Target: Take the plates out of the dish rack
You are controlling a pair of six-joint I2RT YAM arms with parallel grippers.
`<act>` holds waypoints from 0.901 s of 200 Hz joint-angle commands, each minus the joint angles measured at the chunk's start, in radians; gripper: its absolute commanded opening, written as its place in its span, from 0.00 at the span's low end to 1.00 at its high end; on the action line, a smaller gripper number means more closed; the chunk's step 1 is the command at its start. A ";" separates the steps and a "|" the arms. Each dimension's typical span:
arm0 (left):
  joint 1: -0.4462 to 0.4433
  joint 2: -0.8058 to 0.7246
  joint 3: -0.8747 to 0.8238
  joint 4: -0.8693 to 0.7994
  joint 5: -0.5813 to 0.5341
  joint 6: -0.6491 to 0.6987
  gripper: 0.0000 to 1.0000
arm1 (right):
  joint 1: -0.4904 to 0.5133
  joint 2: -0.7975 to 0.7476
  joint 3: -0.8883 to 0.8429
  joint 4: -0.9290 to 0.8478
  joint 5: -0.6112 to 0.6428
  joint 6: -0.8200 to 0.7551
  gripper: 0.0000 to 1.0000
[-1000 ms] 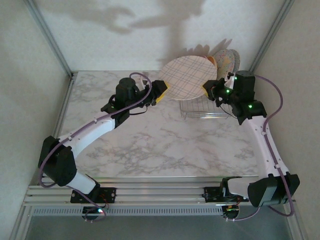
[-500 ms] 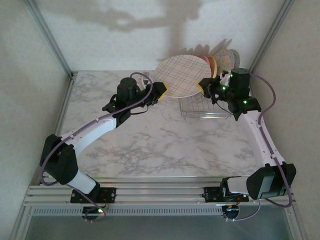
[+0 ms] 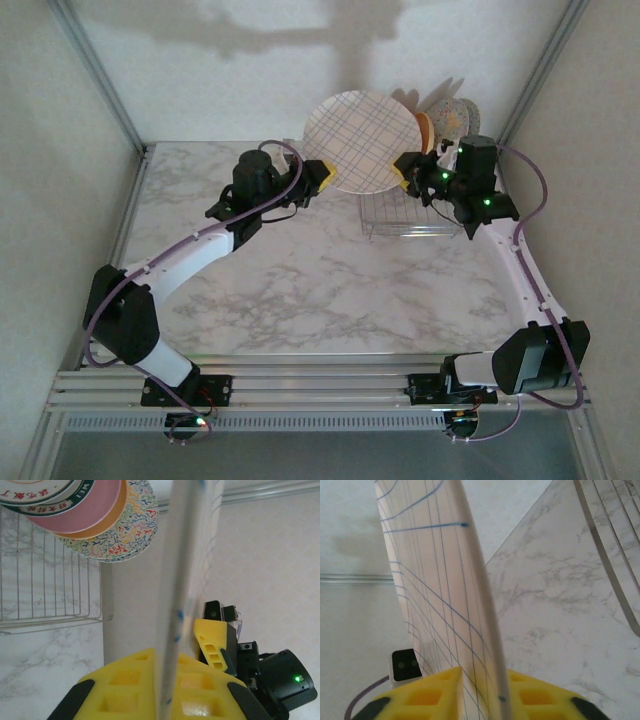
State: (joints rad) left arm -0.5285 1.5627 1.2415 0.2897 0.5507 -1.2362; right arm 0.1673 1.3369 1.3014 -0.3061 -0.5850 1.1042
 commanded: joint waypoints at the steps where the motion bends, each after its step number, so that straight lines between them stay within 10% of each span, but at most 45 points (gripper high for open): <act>1: 0.021 -0.015 -0.014 0.139 0.021 0.035 0.00 | 0.013 -0.031 0.033 -0.051 0.029 -0.054 0.41; 81: 0.183 -0.083 -0.113 0.164 0.012 0.027 0.00 | 0.035 -0.217 -0.017 -0.044 0.304 -0.358 0.60; 180: 0.333 0.029 -0.403 0.458 -0.163 -0.060 0.00 | 0.307 -0.370 -0.245 0.127 0.532 -0.893 0.73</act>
State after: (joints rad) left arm -0.2169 1.5387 0.8680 0.5301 0.4385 -1.2572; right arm 0.4297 0.9703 1.0821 -0.2626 -0.1181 0.3473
